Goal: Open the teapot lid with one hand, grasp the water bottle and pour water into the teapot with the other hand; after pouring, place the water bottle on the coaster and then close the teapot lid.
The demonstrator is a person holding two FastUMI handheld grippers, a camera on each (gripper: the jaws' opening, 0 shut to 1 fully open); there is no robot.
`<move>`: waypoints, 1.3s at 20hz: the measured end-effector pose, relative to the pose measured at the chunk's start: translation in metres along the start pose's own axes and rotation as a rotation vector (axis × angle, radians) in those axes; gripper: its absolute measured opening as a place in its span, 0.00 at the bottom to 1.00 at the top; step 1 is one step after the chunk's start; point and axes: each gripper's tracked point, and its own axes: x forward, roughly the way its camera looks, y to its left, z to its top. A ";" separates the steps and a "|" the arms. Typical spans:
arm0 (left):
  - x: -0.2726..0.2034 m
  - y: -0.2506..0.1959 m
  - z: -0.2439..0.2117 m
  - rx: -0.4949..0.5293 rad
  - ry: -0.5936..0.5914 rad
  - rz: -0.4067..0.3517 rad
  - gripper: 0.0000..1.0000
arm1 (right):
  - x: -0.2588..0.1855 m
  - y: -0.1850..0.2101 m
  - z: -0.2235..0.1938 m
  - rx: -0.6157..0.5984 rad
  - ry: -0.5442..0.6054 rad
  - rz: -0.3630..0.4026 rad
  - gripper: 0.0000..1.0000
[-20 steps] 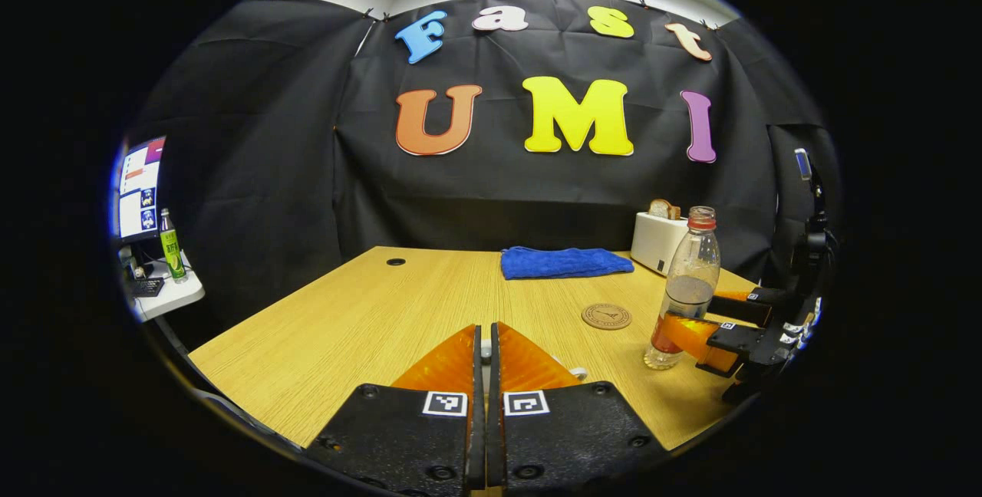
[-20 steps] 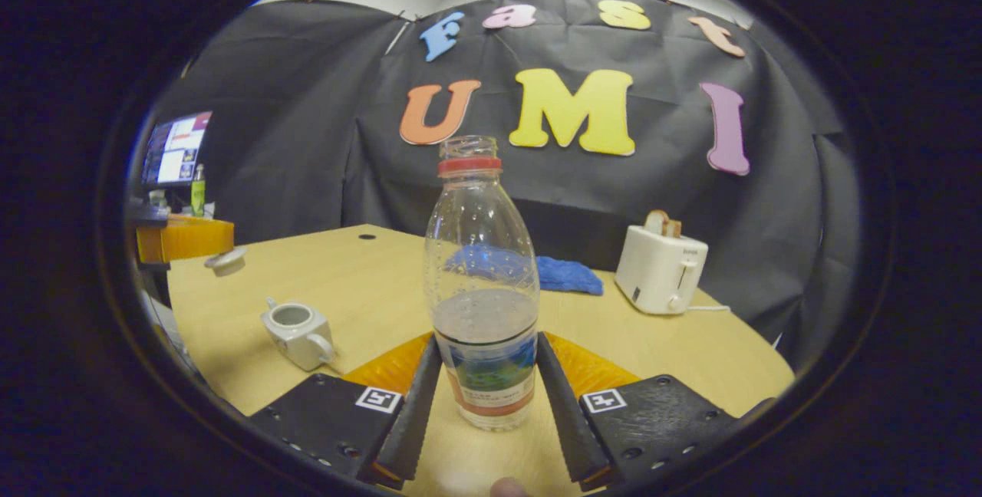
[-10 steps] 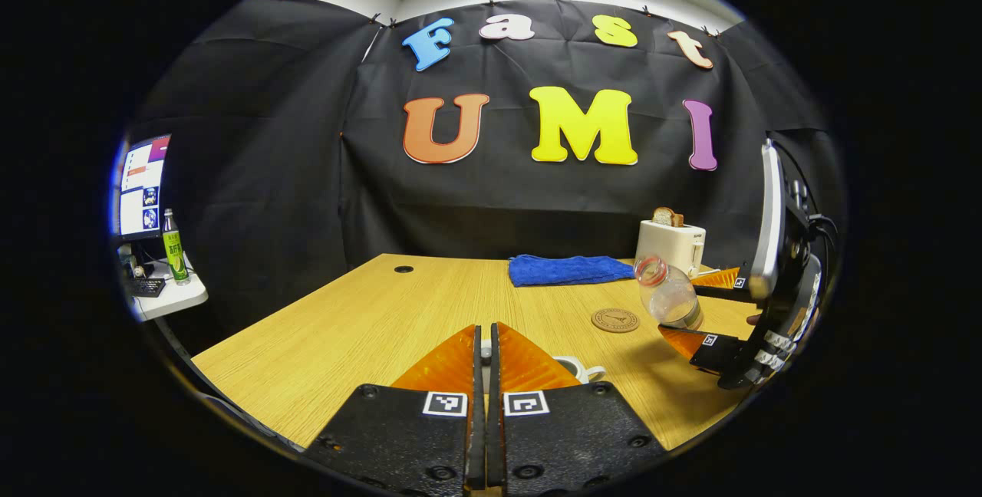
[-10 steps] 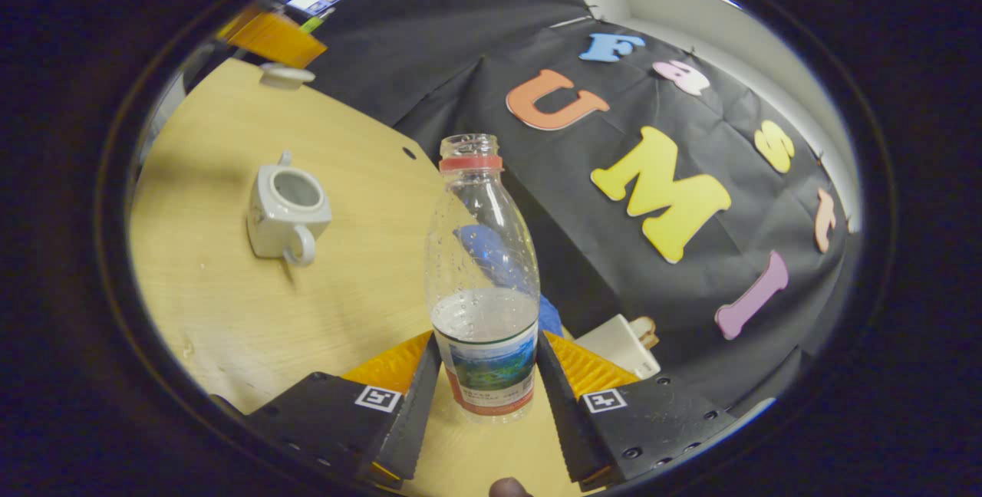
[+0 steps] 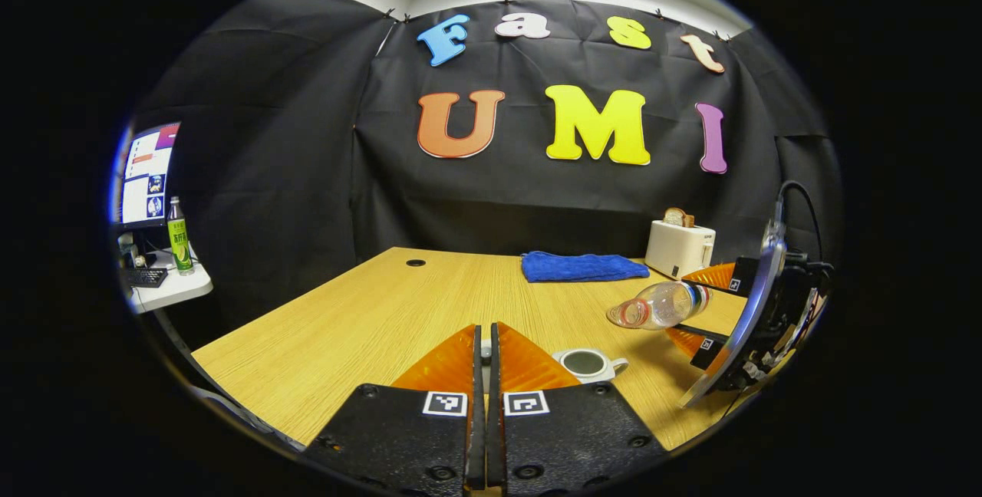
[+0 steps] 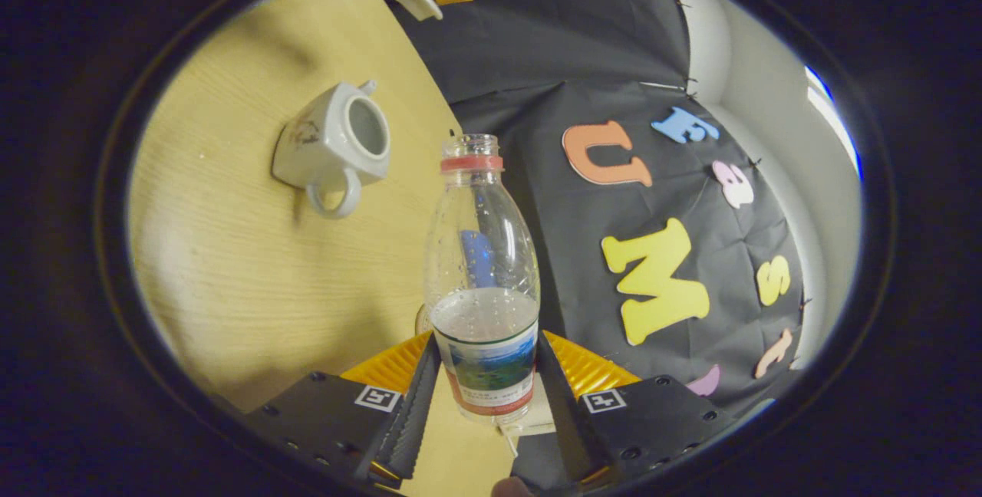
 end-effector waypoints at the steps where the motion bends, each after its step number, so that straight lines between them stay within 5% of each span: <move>1: -0.001 0.002 -0.001 0.001 0.000 0.003 0.04 | 0.001 -0.002 0.002 -0.041 -0.007 -0.015 0.71; 26: -0.003 0.018 -0.003 -0.004 0.005 0.018 0.04 | 0.012 -0.021 0.036 -0.427 -0.107 -0.116 0.70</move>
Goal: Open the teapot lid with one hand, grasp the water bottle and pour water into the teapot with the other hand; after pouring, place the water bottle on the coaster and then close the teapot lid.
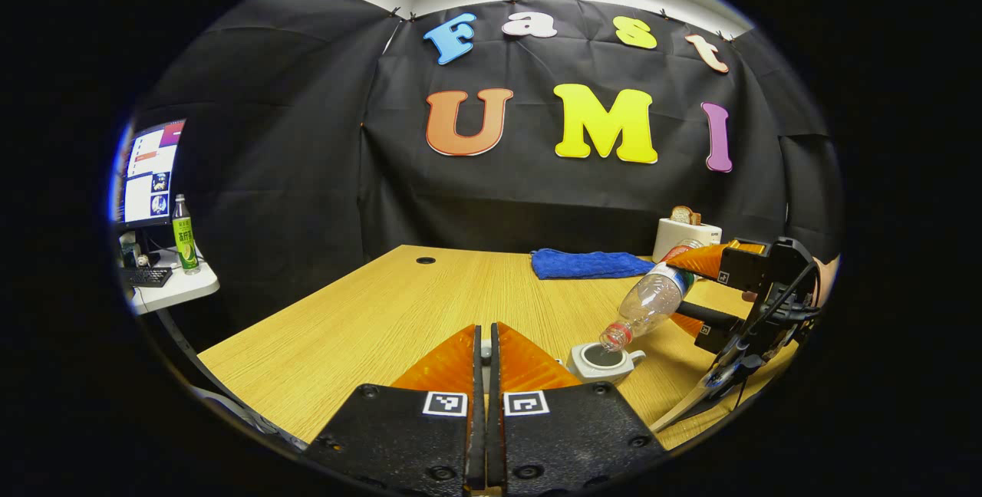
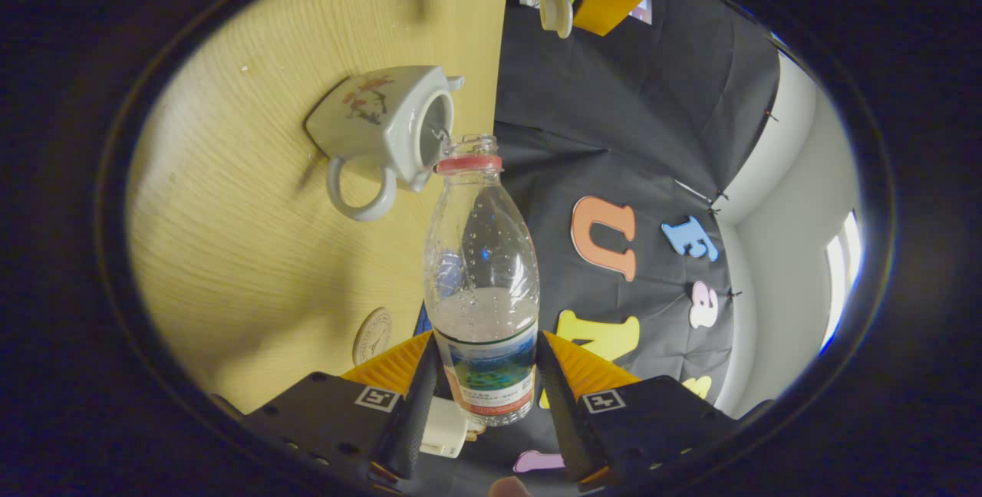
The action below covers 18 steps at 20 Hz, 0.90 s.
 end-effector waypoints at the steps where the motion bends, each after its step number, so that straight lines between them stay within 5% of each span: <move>1: 0.001 0.000 0.000 -0.001 0.001 0.000 0.04 | 0.000 -0.002 0.002 -0.013 -0.003 -0.009 0.70; 18: 0.001 0.000 -0.004 0.003 0.011 -0.002 0.04 | -0.002 -0.034 0.009 -0.194 -0.030 -0.122 0.71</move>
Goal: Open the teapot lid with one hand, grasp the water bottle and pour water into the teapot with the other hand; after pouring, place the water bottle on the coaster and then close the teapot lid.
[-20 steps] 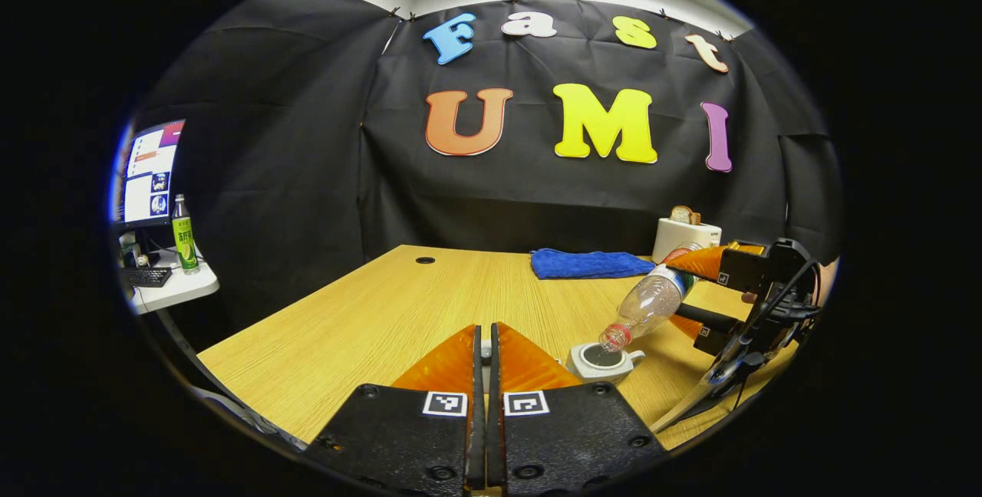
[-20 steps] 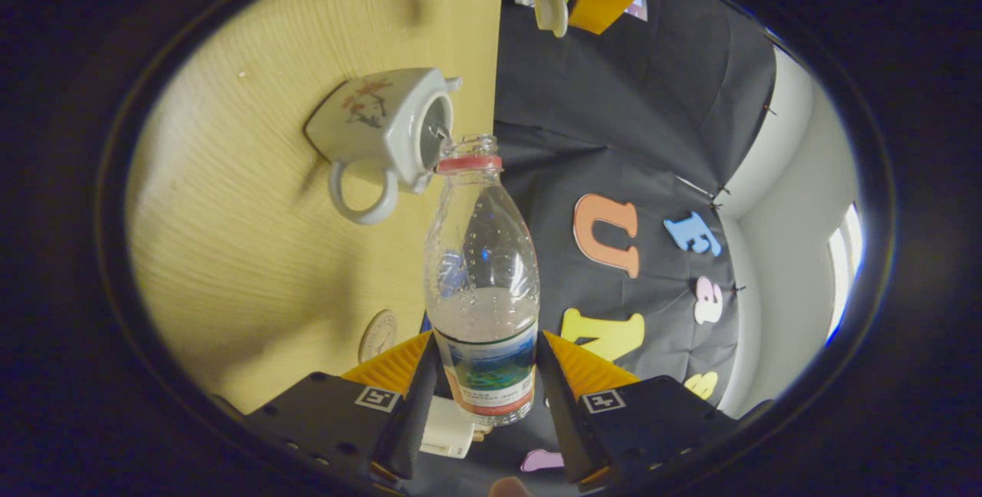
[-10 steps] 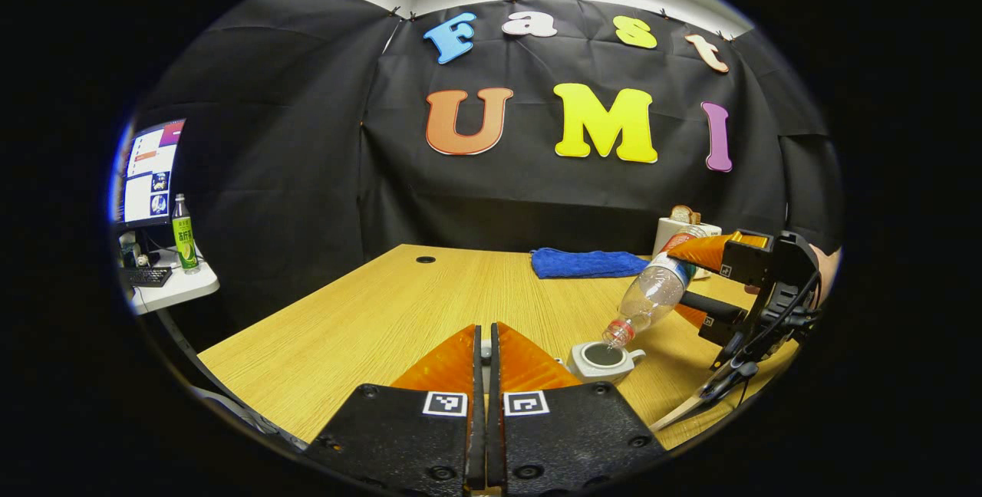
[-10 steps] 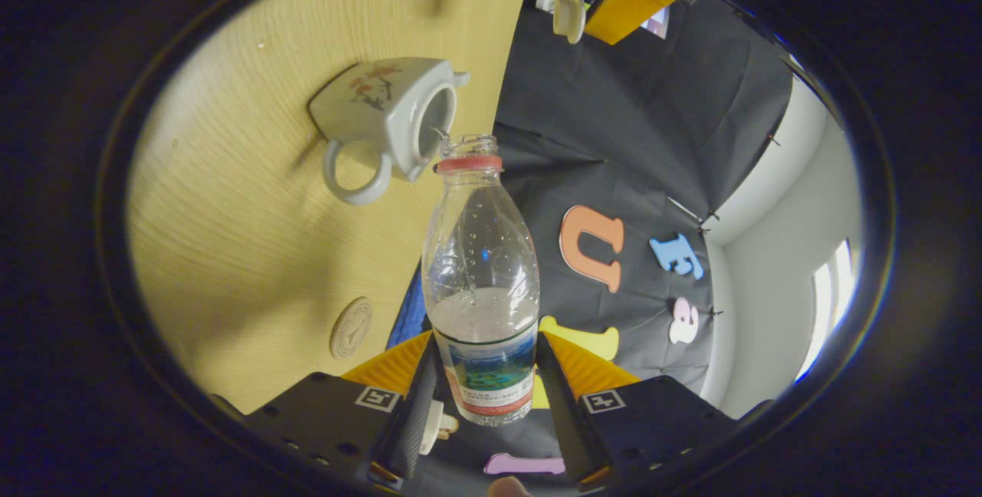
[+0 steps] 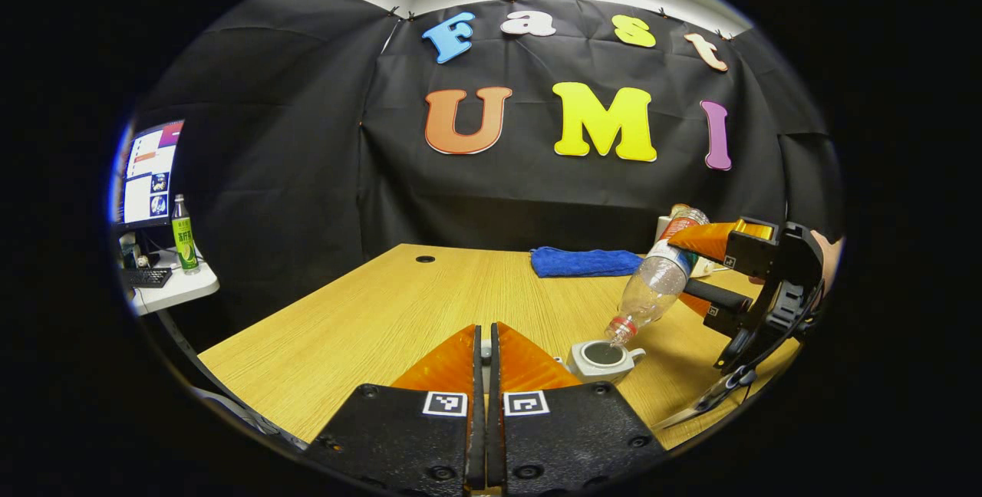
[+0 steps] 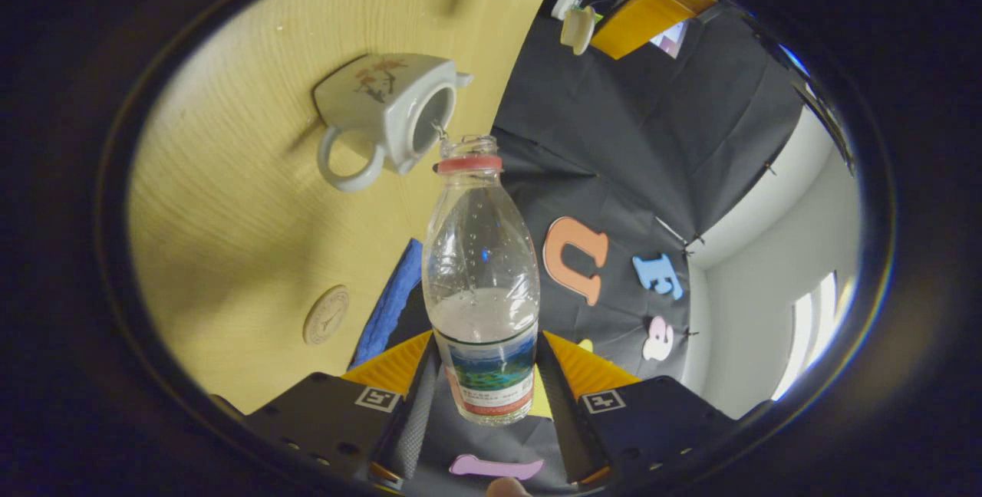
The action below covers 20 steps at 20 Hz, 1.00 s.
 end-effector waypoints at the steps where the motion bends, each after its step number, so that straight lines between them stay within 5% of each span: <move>1: 0.000 -0.001 0.000 0.000 0.002 -0.002 0.03 | 0.001 -0.002 -0.001 -0.013 -0.002 -0.009 0.71; 13: 0.000 -0.001 0.001 0.007 0.000 -0.001 0.04 | -0.007 -0.013 0.001 -0.074 -0.021 -0.060 0.70; 17: -0.001 0.000 0.003 0.005 -0.003 0.006 0.04 | -0.007 -0.002 0.000 0.047 -0.006 -0.016 0.71; 20: -0.003 0.000 0.009 0.006 -0.014 0.012 0.04 | -0.006 0.021 -0.003 0.242 0.014 0.099 0.70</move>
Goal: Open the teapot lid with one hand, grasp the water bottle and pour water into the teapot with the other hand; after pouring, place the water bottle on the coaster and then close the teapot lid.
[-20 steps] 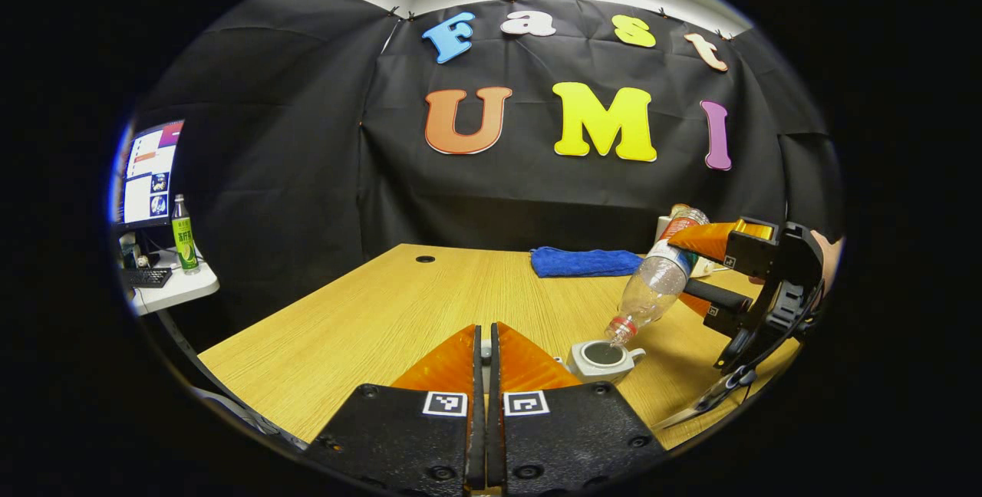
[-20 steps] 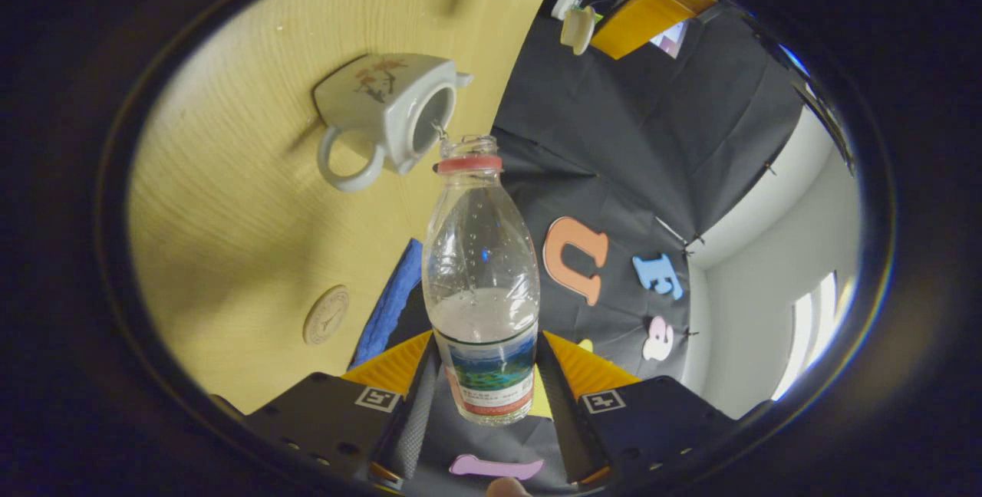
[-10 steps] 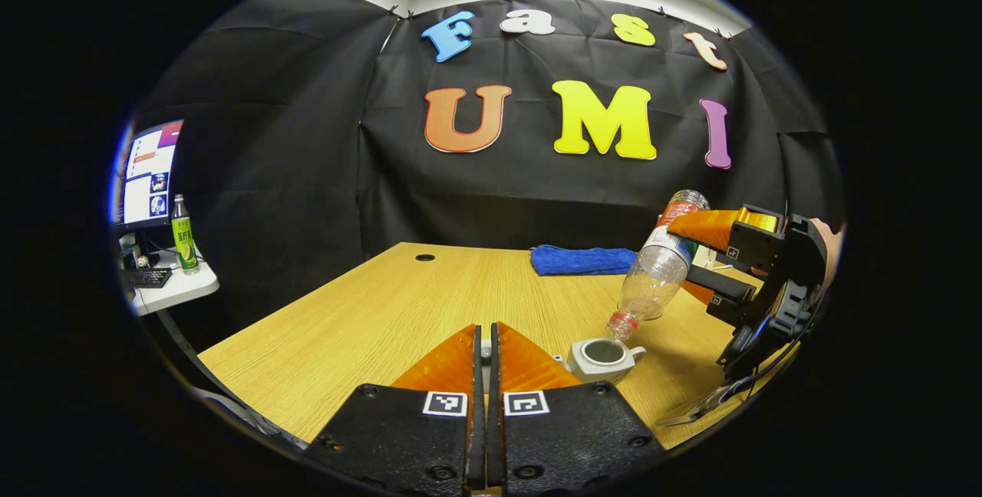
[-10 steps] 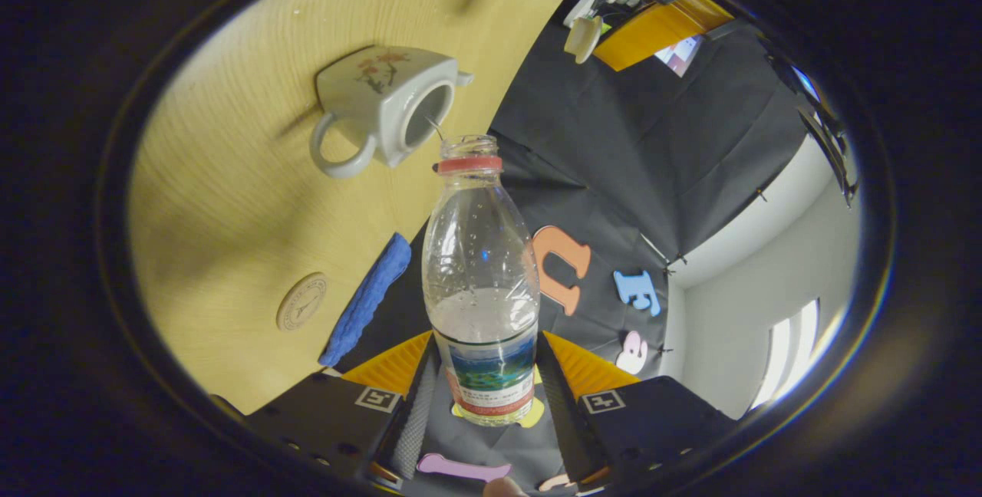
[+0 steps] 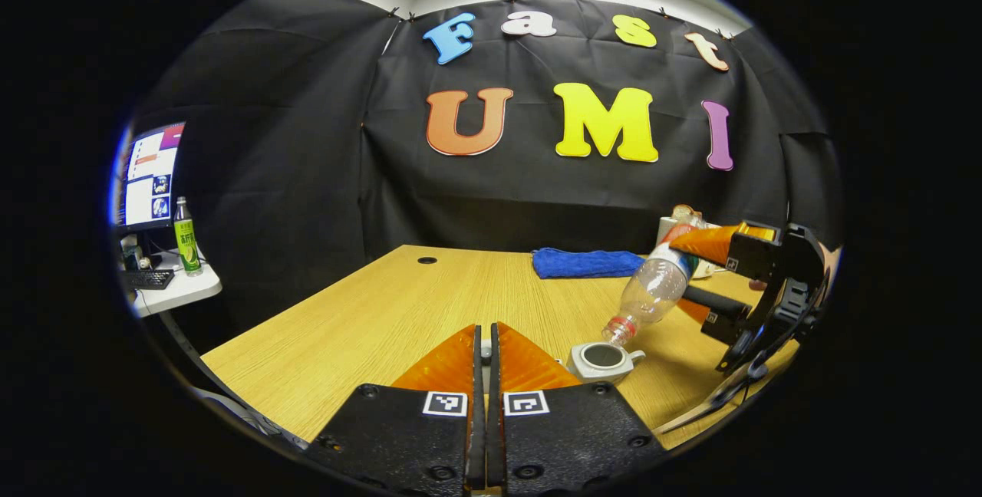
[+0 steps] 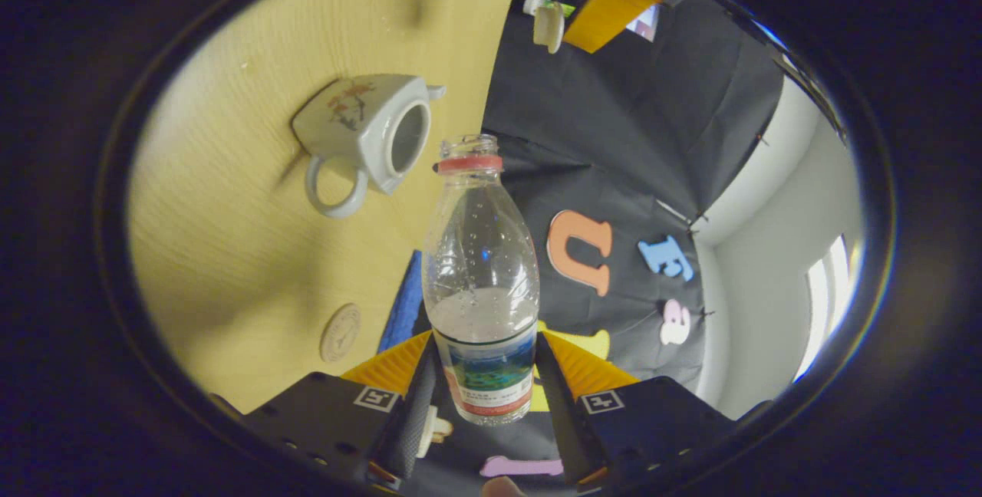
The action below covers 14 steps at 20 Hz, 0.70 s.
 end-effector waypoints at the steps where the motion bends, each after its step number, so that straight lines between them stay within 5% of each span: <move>1: 0.000 -0.002 0.003 -0.001 -0.007 0.001 0.04 | -0.001 0.006 -0.002 0.086 0.012 0.034 0.70; 7: 0.000 -0.014 0.008 0.016 -0.007 -0.001 0.04 | -0.026 0.018 0.009 0.702 0.056 0.207 0.72; 14: 0.005 -0.037 0.013 0.043 -0.011 -0.033 0.04 | -0.001 -0.034 -0.024 1.391 0.093 0.162 0.70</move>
